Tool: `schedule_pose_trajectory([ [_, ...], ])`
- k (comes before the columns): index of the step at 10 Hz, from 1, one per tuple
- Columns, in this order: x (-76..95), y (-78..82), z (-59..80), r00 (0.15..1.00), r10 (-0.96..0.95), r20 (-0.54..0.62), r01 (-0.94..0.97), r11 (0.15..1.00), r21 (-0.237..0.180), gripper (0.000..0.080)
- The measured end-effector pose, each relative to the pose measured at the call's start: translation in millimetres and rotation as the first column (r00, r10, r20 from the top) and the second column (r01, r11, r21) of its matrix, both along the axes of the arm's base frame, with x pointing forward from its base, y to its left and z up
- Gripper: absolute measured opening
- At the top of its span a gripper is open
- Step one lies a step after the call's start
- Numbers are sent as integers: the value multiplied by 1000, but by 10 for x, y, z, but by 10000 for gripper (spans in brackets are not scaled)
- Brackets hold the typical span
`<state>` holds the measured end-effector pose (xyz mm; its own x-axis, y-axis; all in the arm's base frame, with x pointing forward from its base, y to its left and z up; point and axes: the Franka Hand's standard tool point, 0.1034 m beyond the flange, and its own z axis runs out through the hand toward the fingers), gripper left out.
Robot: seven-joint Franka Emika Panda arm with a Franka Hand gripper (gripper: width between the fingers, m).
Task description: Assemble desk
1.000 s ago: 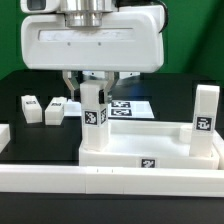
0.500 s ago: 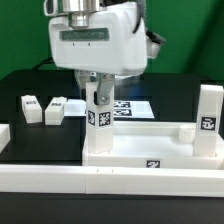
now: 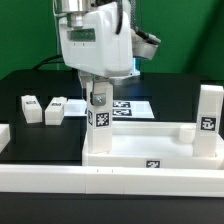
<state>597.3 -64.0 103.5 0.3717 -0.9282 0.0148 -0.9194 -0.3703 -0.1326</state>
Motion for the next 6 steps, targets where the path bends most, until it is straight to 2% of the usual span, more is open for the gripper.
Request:
schedule_pose_trajectory([
  [1, 7, 2, 6, 1000, 22, 2, -22, 1000, -3, 500],
  [2, 10, 25, 4, 995, 101, 2, -101, 995, -17, 500],
  [3, 10, 62, -3, 982, 190, -1, -190, 981, -33, 617],
  [6, 15, 103, -4, 907, 421, -4, -420, 905, -62, 648],
])
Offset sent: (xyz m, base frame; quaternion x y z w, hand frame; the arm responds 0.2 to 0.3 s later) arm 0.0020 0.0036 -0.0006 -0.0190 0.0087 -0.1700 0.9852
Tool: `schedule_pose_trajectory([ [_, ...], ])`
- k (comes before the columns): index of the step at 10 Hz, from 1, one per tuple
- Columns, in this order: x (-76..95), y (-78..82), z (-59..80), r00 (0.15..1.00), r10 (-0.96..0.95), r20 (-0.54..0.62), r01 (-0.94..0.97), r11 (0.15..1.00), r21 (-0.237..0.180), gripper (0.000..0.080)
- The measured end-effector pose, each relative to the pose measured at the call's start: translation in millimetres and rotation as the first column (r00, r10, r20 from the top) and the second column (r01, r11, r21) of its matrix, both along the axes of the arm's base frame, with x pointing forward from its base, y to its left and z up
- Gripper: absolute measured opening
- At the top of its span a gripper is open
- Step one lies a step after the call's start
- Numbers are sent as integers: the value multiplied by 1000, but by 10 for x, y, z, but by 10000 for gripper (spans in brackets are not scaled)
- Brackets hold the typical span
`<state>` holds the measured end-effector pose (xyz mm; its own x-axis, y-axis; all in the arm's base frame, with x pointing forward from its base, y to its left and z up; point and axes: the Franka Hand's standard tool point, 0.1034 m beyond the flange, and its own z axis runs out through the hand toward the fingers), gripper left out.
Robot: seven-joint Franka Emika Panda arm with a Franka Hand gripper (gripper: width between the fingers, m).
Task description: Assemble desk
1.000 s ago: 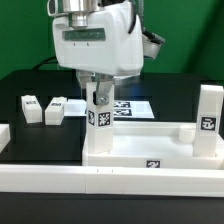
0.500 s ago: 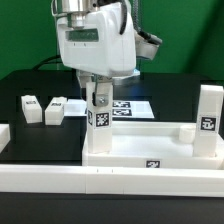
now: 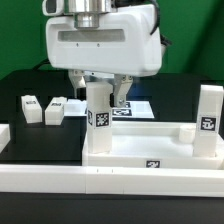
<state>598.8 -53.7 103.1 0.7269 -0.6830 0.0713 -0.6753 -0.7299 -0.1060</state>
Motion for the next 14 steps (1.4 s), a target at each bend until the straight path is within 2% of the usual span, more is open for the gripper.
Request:
schedule_pose_trajectory([
  [4, 0, 23, -15, 943, 333, 1, -332, 942, -43, 649],
  [7, 7, -15, 10, 814, 581, -8, -580, 811, -83, 649],
  [9, 14, -6, 18, 685, 727, -41, -726, 678, -117, 649],
  [11, 13, -63, 16, 579, 813, -56, -812, 569, -132, 649],
  [12, 9, -81, 12, 570, 820, -58, -818, 560, -132, 649],
  [13, 9, -82, 12, 567, 822, -60, -820, 556, -133, 552],
  [14, 9, -82, 12, 568, 821, -60, -820, 557, -133, 418],
])
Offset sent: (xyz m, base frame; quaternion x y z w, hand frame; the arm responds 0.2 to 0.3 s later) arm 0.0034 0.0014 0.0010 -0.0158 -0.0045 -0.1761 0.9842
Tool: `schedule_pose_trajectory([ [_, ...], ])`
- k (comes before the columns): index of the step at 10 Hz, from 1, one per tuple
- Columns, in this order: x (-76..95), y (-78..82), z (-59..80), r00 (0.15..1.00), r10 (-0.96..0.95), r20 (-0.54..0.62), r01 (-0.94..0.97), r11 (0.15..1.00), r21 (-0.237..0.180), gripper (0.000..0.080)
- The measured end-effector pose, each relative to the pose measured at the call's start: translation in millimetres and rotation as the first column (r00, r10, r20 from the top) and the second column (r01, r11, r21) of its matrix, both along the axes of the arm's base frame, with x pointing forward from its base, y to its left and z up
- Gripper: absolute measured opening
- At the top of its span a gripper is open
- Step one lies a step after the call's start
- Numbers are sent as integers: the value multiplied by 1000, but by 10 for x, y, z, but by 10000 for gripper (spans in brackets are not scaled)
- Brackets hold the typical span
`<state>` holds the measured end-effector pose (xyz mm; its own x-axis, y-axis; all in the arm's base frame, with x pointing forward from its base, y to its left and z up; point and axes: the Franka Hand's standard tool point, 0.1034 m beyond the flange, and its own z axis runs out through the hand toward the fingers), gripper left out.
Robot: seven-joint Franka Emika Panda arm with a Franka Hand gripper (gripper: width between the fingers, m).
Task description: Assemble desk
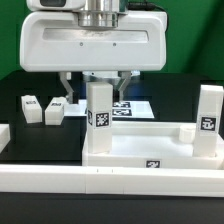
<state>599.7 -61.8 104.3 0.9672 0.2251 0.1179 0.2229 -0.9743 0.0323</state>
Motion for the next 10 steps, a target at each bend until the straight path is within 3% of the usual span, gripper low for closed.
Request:
schedule_pose_trajectory([
  [1, -2, 3, -2, 1000, -7, -1, 7, 1000, 2, 418],
  [2, -3, 2, -3, 1000, -22, -1, 22, 1000, 3, 289],
  [6, -4, 4, -5, 978, -207, -3, 207, 978, 29, 289],
  [9, -2, 21, 5, 896, -445, -15, 445, 893, 71, 289],
  [10, -7, 38, -2, 835, -550, -27, 550, 830, 92, 289],
])
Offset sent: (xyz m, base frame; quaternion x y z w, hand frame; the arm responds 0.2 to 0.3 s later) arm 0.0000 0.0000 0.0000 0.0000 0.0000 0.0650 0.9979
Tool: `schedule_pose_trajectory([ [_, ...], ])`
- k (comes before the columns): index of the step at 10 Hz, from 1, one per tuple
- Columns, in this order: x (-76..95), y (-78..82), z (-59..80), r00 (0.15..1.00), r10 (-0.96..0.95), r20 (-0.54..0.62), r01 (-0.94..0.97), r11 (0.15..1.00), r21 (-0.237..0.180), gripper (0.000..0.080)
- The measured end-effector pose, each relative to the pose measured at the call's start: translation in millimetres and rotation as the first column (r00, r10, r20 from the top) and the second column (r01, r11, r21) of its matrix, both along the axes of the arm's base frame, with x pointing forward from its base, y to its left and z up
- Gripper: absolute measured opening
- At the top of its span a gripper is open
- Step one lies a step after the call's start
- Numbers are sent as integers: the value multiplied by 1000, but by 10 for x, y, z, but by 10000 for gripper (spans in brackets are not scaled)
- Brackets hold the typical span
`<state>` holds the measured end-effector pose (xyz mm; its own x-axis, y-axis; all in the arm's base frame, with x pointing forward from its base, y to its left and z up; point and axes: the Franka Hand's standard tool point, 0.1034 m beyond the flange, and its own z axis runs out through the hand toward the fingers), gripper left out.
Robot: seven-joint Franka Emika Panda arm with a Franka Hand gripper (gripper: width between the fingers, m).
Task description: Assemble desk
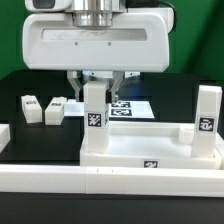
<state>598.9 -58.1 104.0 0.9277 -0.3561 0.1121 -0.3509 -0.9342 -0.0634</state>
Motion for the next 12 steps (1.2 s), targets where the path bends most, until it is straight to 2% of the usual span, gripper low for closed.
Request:
schedule_pose_trajectory([
  [2, -15, -17, -7, 985, -172, 1, 172, 985, 33, 290],
  [4, -16, -11, -12, 931, -365, -6, 365, 929, 66, 290],
  [8, -11, 0, -10, 733, -680, -34, 679, 727, 107, 292],
  [10, -10, -8, -7, 661, -749, -47, 748, 653, 116, 292],
  [12, -11, -5, -14, 668, -743, -46, 742, 660, 114, 298],
])
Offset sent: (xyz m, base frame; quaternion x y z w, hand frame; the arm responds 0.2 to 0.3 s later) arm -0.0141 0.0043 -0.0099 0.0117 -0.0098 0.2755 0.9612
